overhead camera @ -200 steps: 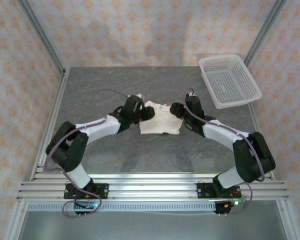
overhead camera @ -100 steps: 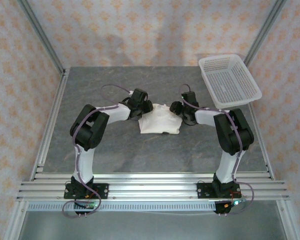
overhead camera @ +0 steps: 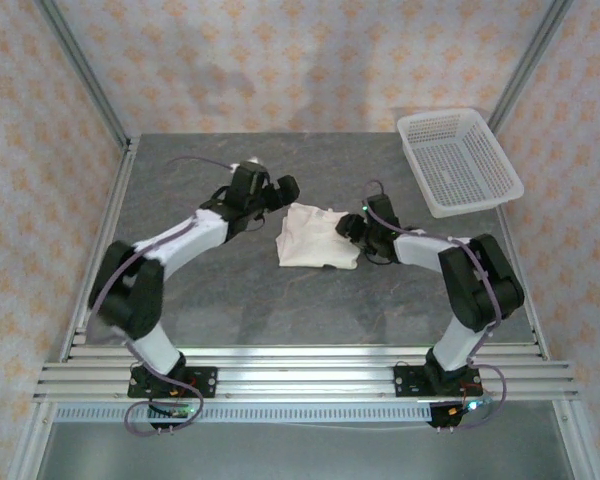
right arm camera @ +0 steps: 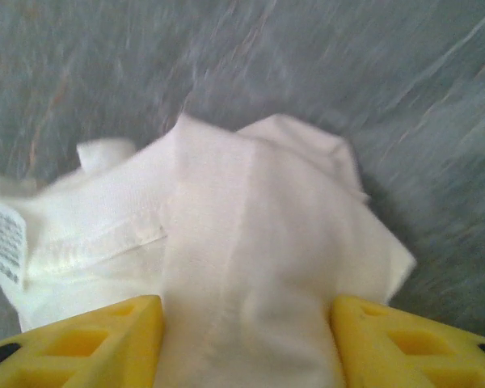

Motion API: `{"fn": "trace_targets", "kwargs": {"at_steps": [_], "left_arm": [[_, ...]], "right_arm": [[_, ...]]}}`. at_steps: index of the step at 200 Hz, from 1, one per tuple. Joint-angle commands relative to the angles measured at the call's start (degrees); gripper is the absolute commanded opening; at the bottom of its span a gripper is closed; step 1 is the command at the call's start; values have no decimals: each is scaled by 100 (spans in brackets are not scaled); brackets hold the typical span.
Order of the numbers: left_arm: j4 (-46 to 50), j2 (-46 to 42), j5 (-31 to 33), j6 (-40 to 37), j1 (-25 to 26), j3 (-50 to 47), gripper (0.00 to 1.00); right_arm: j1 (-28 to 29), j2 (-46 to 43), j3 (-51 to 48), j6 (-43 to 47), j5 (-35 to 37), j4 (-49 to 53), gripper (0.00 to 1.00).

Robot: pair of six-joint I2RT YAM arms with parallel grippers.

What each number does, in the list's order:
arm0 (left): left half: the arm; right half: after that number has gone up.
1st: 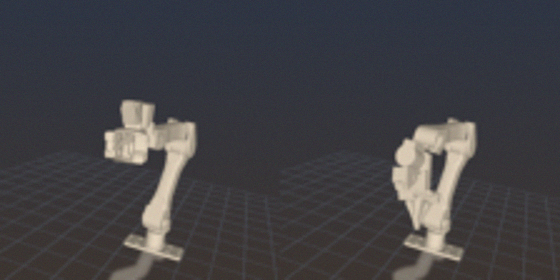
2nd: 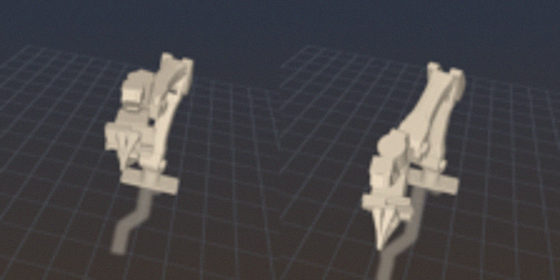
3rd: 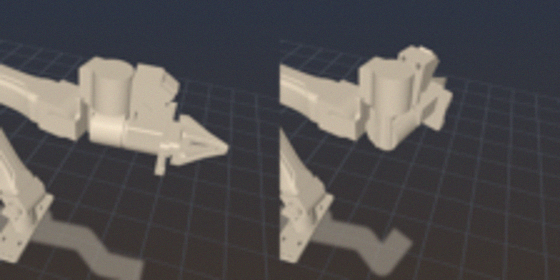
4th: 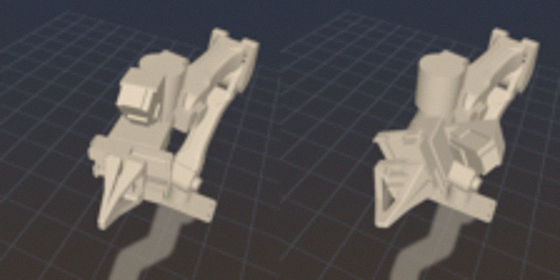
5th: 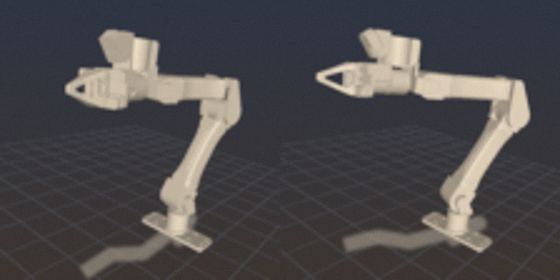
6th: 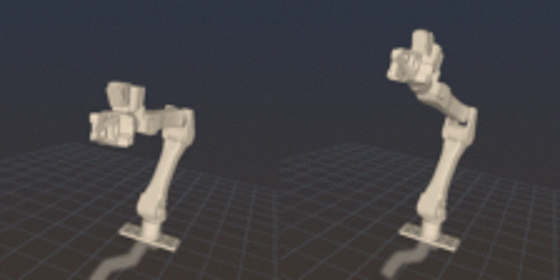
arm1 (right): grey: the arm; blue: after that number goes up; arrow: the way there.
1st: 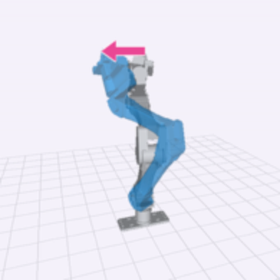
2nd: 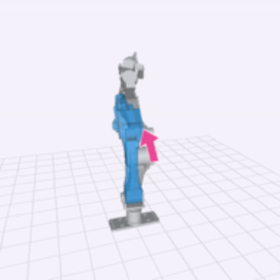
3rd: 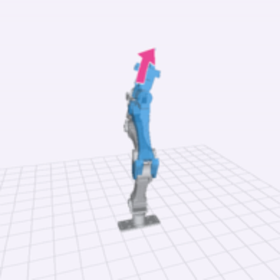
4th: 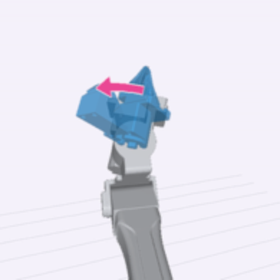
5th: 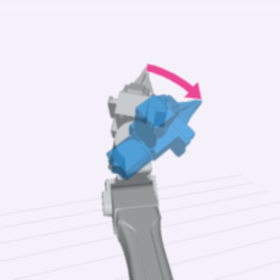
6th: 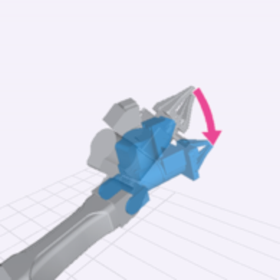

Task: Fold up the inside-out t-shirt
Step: Move the T-shirt to the middle-left of the table, then move the T-shirt to the top-left of the table.

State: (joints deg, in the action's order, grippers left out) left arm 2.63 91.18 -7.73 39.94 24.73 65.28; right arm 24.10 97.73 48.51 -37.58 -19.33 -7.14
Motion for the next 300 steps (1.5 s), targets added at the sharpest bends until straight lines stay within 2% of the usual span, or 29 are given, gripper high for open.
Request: {"fn": "trace_targets", "kwargs": {"at_steps": [1,25,49,73,95,111,123,146,171,187,208,228,239,251,300], "left_arm": [[525,-853,436,-323,125,-497,100],[1022,-1610,621,-307,137,-1012,100],[1428,-2429,1088,-212,137,-1632,100],[1848,-3097,1771,115,-13,-2204,100],[2248,-3436,1554,564,-431,-2426,100],[2359,-3714,1511,859,-530,-2581,100],[2461,-3918,1566,1208,-540,-2684,98],[2580,-4268,1657,2098,-544,-2986,93],[2252,-4401,1660,3178,-589,-3549,89],[1817,-4129,1327,3357,-780,-3714,87],[1301,-3508,758,3187,-1112,-3645,86],[515,-3032,404,3308,-1392,-3773,84],[277,-2817,482,3300,-1452,-3758,83],[179,-2499,525,3346,-1556,-3686,80],[-792,-1279,12,3387,-2088,-3387,66]], "right_arm": [[440,360,139,-396,-109,-496,50],[1018,862,741,-575,114,-641,42],[1587,1692,1703,-924,410,-838,42],[2061,2826,3110,-1369,444,-1130,41],[2488,3438,4153,-1744,606,-1034,42],[2613,3385,4583,-1584,600,-719,45],[2570,3020,4365,-1454,761,-675,49],[2274,1923,3269,-1243,980,-835,53],[1858,717,2020,-1149,785,-972,56],[1774,-41,1291,-985,918,-1041,57],[1773,-757,830,-654,1249,-566,57],[1774,-1076,546,-462,1524,-312,57],[1765,-1145,456,-444,1579,-236,57],[1756,-1138,423,-480,1591,-173,57],[1687,-981,629,-364,1590,64,57]]}}
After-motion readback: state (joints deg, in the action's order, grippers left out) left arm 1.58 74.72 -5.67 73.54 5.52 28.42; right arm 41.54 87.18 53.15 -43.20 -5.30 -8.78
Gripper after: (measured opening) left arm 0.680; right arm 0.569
